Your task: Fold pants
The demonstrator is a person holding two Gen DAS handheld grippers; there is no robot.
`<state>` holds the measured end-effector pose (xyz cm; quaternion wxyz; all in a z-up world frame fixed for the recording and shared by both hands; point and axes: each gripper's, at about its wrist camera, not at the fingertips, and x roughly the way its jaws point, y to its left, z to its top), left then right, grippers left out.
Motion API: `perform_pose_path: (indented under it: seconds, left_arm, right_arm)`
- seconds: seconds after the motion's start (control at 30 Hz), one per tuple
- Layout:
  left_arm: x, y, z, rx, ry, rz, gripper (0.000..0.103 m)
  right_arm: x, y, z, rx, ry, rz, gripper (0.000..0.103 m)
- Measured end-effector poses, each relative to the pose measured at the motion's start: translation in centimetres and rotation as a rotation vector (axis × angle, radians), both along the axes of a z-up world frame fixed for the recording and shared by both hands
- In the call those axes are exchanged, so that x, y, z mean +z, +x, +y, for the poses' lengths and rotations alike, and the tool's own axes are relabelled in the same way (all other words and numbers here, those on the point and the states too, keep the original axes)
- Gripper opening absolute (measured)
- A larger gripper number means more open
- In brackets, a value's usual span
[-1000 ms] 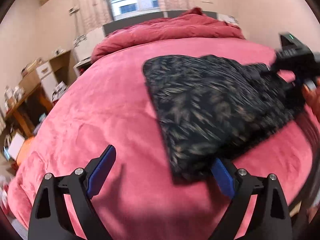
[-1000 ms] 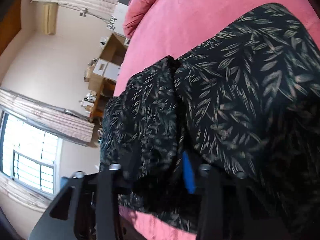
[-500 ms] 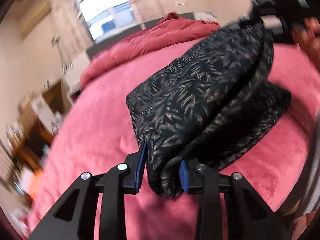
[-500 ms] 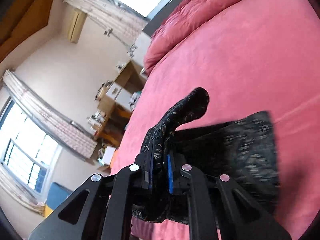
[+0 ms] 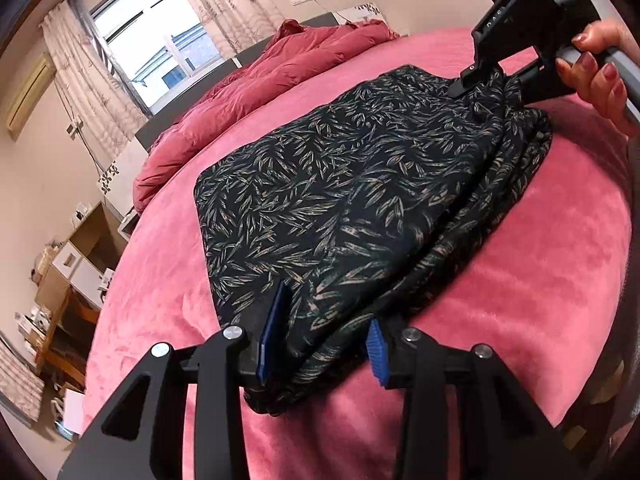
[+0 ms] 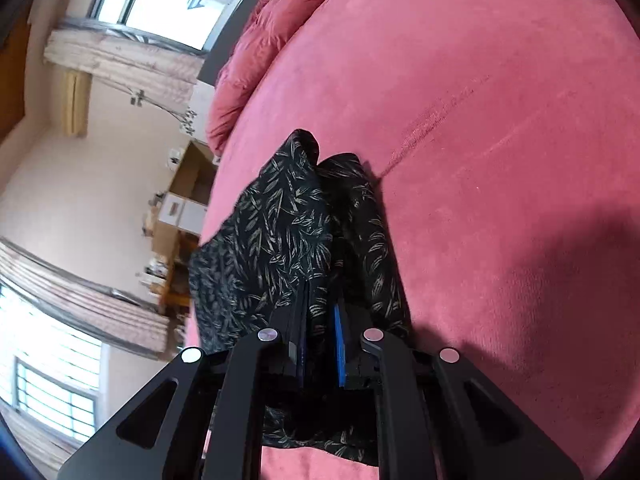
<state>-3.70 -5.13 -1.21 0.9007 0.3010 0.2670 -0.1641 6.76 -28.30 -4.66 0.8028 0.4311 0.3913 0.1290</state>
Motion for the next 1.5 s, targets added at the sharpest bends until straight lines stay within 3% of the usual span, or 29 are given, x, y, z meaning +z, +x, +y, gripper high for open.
perform_pose_path:
  seconds: [0.1,0.17,0.27,0.43,0.47,0.53,0.63,0.7,0.9,0.97,1.03,1.1,1.13,1.33,1.5]
  left_arm:
    - [0.3,0.1,0.5,0.0,-0.036,0.009,0.041]
    - [0.6,-0.1,1.0,-0.002,-0.065,0.02,0.043]
    - [1.6,-1.0,2.7,-0.024,-0.16,0.038,0.055]
    - [3.9,-1.7,5.7,-0.023,-0.351,-0.007,0.066]
    - [4.1,-1.4,6.0,-0.011,-0.375,-0.006,0.066]
    - [4.3,0.2,6.6,0.042,-0.411,0.015,0.066]
    - [3.3,3.0,6.2,0.13,-0.397,0.1,0.061]
    - [1.9,4.7,6.0,0.156,-0.36,0.188,0.052]
    - [0.6,4.9,6.2,0.165,-0.358,0.212,0.053]
    - [0.8,5.2,6.3,0.176,-0.37,0.228,0.054]
    - [1.0,5.4,6.4,0.197,-0.369,0.235,0.059]
    - [1.2,5.8,6.5,0.239,-0.362,0.236,0.074]
    - [1.4,6.0,6.7,0.254,-0.373,0.247,0.075]
    - [2.5,6.7,6.9,0.286,-0.39,0.25,0.086]
    - [4.2,7.7,5.9,0.261,-0.386,0.241,0.088]
  right_arm:
    - [-0.1,-0.4,-0.1,-0.008,0.004,-0.001,0.018]
    - [0.1,-1.4,-0.6,-0.006,0.026,-0.021,0.029]
    - [0.9,-2.9,-0.8,-0.01,0.04,-0.061,0.038]
    - [1.2,-4.9,-0.3,-0.006,0.036,-0.02,0.038]
    - [1.3,-5.2,-0.1,-0.004,0.014,-0.016,0.029]
    - [1.7,-5.1,0.3,-0.004,-0.051,-0.019,0.021]
    - [2.3,-4.6,0.7,-0.001,-0.145,0.006,0.013]
    - [2.9,-5.0,0.5,-0.003,-0.165,-0.003,0.012]
    - [1.6,-5.0,-0.2,-0.009,-0.198,0.074,0.012]
    - [2.0,-4.7,0.6,0.001,-0.28,0.068,0.013]
    - [2.5,-4.9,1.2,0.002,-0.345,0.052,0.018]
    - [3.1,-5.2,1.4,-0.015,-0.411,0.038,0.036]
    - [3.6,-5.5,1.5,-0.041,-0.458,0.027,0.048]
    - [6.8,-6.7,1.4,-0.102,-0.608,-0.103,0.049]
    - [8.6,-5.5,2.7,-0.072,-0.639,-0.158,0.049]
